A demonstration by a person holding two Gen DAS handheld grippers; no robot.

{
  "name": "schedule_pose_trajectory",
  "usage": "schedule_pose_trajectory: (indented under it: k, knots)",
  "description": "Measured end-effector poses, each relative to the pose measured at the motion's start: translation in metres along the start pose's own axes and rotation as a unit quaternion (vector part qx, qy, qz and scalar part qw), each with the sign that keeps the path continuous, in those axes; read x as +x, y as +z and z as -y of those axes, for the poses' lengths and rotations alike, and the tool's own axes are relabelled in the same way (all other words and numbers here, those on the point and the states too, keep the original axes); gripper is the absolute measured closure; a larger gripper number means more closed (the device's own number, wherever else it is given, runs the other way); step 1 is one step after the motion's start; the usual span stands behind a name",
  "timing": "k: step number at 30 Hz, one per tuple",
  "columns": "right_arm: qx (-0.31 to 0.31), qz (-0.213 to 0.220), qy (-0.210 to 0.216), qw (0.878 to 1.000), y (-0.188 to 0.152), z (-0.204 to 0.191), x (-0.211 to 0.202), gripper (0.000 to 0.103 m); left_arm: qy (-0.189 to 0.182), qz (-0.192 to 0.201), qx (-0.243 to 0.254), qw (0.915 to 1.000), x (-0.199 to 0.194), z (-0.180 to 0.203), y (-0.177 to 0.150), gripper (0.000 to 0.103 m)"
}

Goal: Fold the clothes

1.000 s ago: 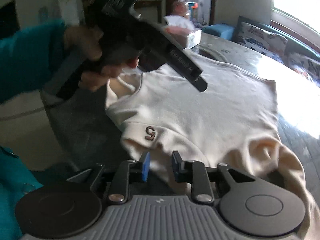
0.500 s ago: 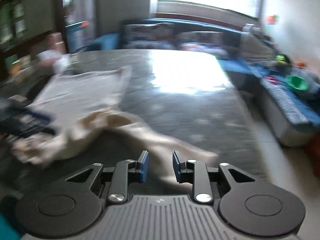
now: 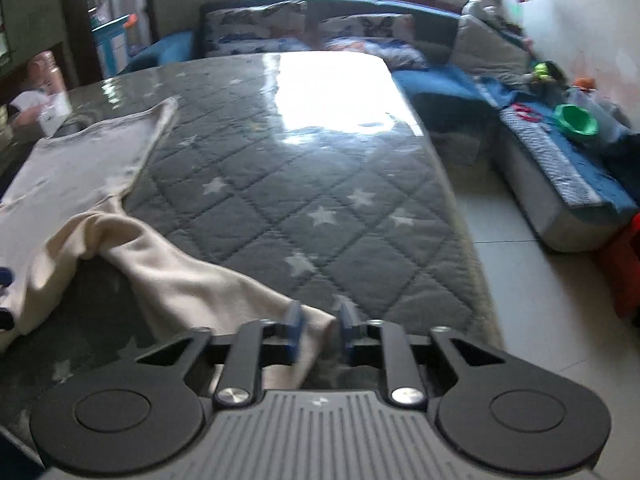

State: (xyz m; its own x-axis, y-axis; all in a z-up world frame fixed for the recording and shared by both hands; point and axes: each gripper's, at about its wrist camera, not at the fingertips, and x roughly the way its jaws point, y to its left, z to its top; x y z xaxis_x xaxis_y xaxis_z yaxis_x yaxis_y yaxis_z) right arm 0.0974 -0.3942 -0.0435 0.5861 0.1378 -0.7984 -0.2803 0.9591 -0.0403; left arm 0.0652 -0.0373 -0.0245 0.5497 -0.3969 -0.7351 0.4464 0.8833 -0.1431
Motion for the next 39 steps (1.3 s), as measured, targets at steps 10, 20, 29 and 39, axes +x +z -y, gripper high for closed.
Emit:
schedule_pose_trajectory:
  k: [10,20,29,39]
  knots:
    - [-0.181,0.149,-0.119,0.965,0.041,-0.047,-0.056,0.099,-0.005,-0.001,0.007,1.0000,0.000,-0.001,-0.003,0.042]
    - [-0.061,0.109,-0.207,0.970,-0.007,0.020,-0.050,0.098,-0.012,-0.001,0.025,0.9996,0.001,-0.001,-0.005,0.037]
    - [0.047,0.091,-0.061,0.993,0.012,0.018,-0.016,0.089,-0.009,-0.005,0.031,0.9995,0.001,0.001,-0.004,0.037]
    - [0.059,0.076,-0.035,0.995,0.053,0.012,0.048,0.089,-0.008,-0.001,0.013,0.9999,-0.004,-0.001,-0.008,0.036]
